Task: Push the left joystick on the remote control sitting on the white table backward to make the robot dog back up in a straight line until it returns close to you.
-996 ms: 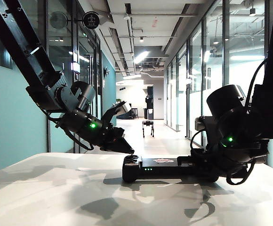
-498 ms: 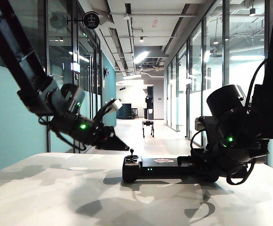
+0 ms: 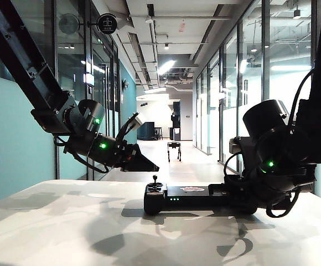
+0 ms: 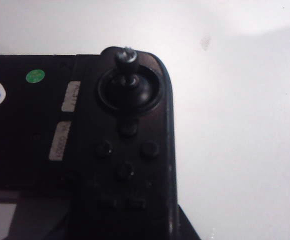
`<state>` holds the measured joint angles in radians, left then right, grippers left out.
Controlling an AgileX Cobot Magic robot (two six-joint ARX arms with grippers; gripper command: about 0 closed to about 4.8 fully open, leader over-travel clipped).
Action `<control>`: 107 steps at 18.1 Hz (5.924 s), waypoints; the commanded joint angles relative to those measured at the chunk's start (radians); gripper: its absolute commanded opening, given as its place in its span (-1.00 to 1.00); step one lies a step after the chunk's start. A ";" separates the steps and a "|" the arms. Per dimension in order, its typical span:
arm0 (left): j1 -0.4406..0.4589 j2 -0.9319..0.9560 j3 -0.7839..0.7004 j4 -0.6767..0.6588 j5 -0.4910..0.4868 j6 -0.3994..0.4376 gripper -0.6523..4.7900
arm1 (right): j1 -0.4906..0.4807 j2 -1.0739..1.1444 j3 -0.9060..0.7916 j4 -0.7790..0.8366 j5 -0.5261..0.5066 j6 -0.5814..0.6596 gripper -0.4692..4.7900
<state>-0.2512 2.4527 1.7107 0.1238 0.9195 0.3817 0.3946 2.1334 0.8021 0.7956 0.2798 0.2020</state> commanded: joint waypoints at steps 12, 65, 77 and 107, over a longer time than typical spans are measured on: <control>-0.018 0.016 0.002 -0.062 0.044 0.084 -0.78 | -0.001 -0.005 0.005 0.032 0.010 0.009 -0.28; -0.016 0.014 0.006 -0.198 0.068 0.224 -0.78 | -0.001 -0.005 0.005 0.031 0.010 0.008 -0.28; -0.016 0.014 0.006 -0.197 0.064 0.225 -0.78 | -0.001 -0.005 0.005 0.031 0.010 0.008 -0.28; -0.016 0.014 0.006 -0.197 0.064 0.225 -0.78 | -0.001 -0.005 0.005 0.031 0.010 0.008 -0.28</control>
<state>-0.2653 2.4691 1.7203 -0.0460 0.9844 0.6022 0.3943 2.1334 0.8021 0.7952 0.2783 0.2012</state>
